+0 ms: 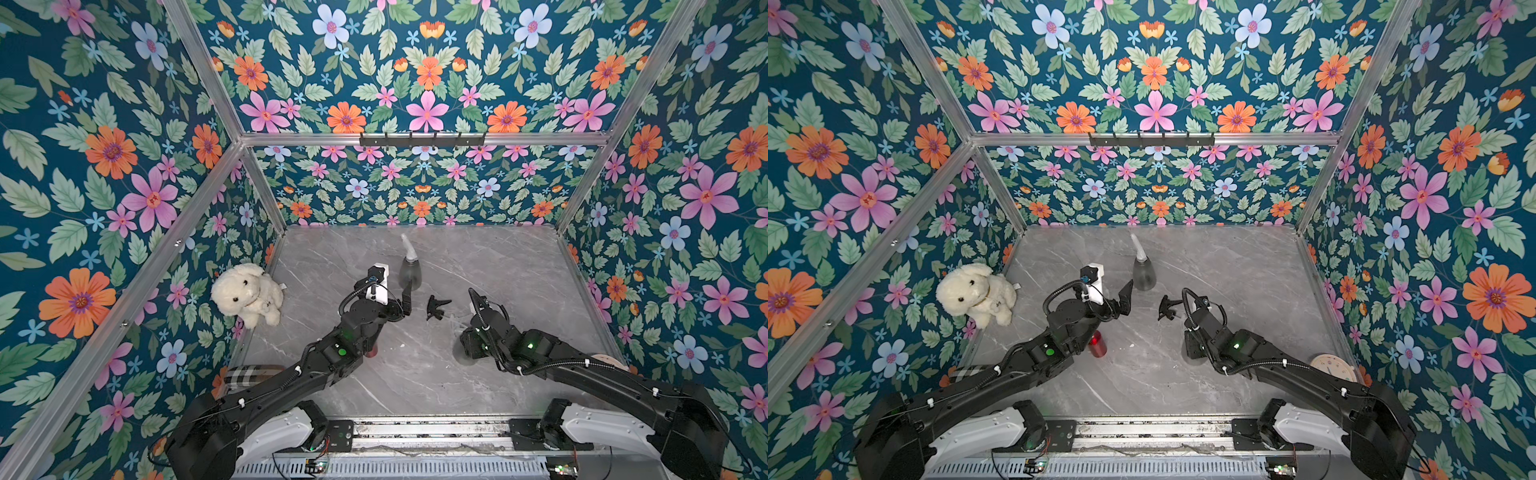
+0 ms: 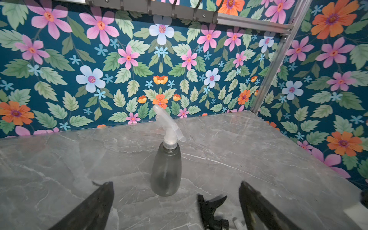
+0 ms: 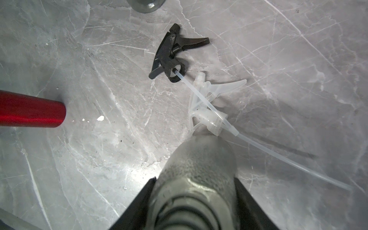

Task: Attach spray nozzles to spray bottles
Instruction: Pick up the spray bottle from the center of the board.

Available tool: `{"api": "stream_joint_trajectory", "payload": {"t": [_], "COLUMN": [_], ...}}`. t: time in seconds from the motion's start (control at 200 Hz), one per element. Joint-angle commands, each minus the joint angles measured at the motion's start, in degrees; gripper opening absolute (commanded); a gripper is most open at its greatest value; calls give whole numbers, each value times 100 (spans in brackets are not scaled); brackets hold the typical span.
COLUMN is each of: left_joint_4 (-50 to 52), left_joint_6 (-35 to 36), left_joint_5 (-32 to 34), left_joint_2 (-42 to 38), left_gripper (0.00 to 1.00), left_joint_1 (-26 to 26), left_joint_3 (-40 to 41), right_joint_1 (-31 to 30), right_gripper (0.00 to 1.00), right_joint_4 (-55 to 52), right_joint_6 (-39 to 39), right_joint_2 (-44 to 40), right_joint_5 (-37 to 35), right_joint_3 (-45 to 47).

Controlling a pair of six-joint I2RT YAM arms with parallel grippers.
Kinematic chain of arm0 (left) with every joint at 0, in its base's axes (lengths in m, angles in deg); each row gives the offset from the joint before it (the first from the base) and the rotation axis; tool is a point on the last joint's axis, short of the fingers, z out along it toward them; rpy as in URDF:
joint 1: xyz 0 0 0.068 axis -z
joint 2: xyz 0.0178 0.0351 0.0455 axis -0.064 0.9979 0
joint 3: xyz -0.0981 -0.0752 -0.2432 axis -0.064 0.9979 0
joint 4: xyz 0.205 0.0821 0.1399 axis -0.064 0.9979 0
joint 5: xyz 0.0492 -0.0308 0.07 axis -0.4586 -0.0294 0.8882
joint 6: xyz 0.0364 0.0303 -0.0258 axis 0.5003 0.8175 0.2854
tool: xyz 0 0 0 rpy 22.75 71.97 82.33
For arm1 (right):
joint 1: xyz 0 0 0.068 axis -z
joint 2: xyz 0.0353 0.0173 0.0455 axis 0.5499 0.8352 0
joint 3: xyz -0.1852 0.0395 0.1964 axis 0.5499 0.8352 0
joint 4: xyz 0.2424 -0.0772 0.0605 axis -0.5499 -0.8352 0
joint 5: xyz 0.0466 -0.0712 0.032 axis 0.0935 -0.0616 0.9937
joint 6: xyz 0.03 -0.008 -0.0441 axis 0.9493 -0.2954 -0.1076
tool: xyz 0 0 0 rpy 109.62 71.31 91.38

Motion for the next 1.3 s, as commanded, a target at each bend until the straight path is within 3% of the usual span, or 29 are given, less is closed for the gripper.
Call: {"api": "stream_joint_trajectory", "payload": {"t": [0.0, 0.175, 0.325, 0.465, 0.765, 1.03, 1.295], "left_joint_4": [-512, -1300, -1234, -662, -369, -387, -361], "left_joint_6": [-8, -327, -19, 206, 361, 309, 271], "left_joint_5": [-927, -3439, -4963, -6067, -6850, -7130, -7245], "left_joint_2": [-94, -87, -23, 342, 413, 483, 596], "left_gripper": [100, 100, 100, 100, 99, 97, 92], "left_joint_1": [-122, -774, -786, -786, -786, -786, -786], "left_joint_3": [221, 646, 519, 75, -111, -140, -270], "right_joint_1": [0, 366, 1103, 1153, 1149, 1147, 847], "right_gripper": [51, 48, 48, 50, 51, 51, 51], "right_joint_4": [-143, -897, -1663, -2355, -3011, -2887, -3073], "right_joint_6": [-43, -686, -1267, -1714, -2261, -2299, -2485], "right_joint_2": [-126, -298, -275, 209, 1082, 1508, 1824], "right_joint_5": [72, 1103, 2685, 3607, 4406, 4996, 4868], "right_joint_3": [-216, -1309, -2655, -3956, -5398, -5685, -5987]}}
